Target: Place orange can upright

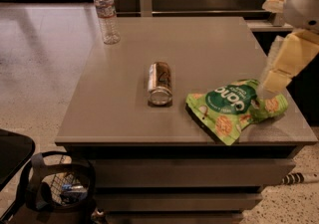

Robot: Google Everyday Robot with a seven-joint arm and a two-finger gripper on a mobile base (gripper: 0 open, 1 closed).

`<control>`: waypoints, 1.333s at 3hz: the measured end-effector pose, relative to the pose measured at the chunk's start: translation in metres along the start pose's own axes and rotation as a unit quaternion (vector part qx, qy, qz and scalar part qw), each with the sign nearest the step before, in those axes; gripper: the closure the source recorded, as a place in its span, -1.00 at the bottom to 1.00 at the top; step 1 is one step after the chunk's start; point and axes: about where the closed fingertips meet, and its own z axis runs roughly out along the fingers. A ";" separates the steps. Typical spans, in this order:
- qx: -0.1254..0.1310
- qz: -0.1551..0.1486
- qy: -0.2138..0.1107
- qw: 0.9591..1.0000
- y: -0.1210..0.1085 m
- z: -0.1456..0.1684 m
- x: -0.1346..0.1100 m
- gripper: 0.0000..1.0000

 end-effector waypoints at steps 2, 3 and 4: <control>-0.019 0.162 -0.030 0.986 -0.005 0.035 -0.071 -1.00; -0.009 0.222 -0.011 0.975 -0.008 0.049 -0.084 -1.00; -0.009 0.268 -0.012 0.963 -0.010 0.049 -0.085 -1.00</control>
Offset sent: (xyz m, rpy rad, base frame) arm 0.0376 0.0872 -0.0200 0.3181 0.1519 -0.5529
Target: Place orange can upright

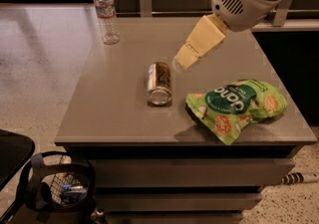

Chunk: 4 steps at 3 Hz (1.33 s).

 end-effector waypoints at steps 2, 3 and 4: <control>-0.042 0.102 -0.011 0.994 -0.020 0.032 -0.014 -1.00; -0.042 0.174 0.004 0.984 -0.022 0.053 -0.019 -1.00; -0.016 0.225 0.038 0.973 -0.016 0.063 -0.026 -1.00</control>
Offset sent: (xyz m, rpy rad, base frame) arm 0.0624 0.0060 -0.0415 0.2721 0.1826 -0.3228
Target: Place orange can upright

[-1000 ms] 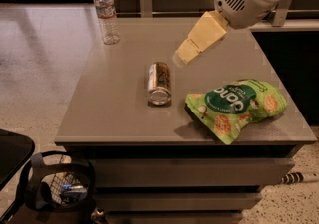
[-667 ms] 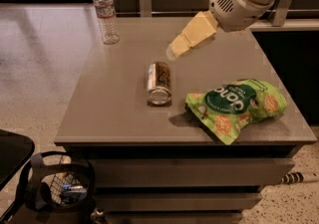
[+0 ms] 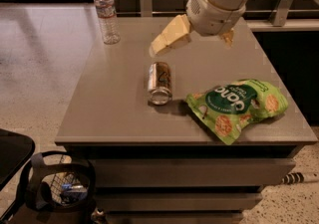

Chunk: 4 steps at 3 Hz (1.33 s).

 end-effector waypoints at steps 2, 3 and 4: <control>0.054 0.099 0.078 0.991 0.011 0.035 -0.019 -1.00; 0.053 0.123 0.094 0.987 0.014 0.051 -0.026 -1.00; 0.043 0.138 0.118 0.982 0.027 0.073 -0.022 -1.00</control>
Offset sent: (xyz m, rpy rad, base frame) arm 0.0430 0.0349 -0.0446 -0.1312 0.2766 -0.2874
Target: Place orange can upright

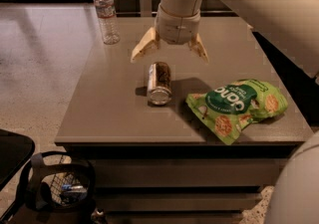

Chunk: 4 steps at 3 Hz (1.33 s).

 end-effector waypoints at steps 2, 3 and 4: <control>-0.011 -0.011 0.020 1.000 0.016 0.022 0.003 -1.00; -0.025 -0.026 0.032 0.999 0.015 0.049 0.000 -1.00; -0.024 -0.023 0.043 0.999 0.009 0.061 0.004 -0.97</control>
Offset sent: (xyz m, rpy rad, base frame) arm -0.0044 0.0276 -0.0372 0.0258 0.0774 0.0790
